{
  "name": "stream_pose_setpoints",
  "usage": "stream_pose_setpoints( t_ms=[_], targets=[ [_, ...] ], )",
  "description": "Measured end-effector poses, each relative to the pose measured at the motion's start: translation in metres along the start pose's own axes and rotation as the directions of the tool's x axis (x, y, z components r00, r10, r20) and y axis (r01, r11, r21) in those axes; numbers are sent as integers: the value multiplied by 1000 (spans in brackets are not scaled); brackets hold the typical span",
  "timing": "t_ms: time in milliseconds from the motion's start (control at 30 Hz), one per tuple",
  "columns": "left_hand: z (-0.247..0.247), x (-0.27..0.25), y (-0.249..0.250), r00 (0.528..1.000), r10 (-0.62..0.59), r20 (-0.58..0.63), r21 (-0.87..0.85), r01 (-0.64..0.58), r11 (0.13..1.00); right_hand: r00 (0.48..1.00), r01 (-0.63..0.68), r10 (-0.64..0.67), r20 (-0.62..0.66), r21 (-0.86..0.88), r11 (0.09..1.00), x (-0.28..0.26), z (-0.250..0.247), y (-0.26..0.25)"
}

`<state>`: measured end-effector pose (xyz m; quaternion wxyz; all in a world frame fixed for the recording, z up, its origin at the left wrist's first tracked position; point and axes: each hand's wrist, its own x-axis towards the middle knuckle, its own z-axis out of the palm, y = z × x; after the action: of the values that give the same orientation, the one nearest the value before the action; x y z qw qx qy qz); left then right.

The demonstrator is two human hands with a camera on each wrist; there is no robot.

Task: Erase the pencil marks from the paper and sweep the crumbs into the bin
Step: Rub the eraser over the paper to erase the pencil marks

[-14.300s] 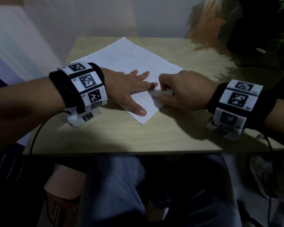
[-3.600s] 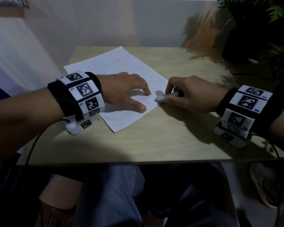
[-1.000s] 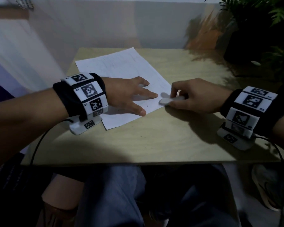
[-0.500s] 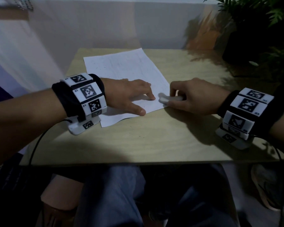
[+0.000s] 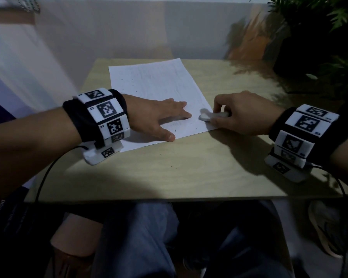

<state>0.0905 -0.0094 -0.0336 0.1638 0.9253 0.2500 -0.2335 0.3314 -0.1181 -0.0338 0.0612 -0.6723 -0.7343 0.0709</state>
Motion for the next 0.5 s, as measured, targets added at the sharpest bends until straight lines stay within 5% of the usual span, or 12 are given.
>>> stream_pose_setpoints(
  t_ms=[200, 333, 500],
  targets=[
    [1, -1, 1, 998, 14, -60, -6, -14, 1000, 988, 91, -102, 112, 99, 991, -6, -2, -10],
    [1, 0, 1, 998, 14, -60, -1, -14, 1000, 1000, 6, -6, -6, 29, 1000, -1, -3, -1],
    [-1, -2, 3, 999, -7, -49, 1, 7, 1000, 976, 104, -128, 176, 139, 985, -10, -3, -13]
  ],
)
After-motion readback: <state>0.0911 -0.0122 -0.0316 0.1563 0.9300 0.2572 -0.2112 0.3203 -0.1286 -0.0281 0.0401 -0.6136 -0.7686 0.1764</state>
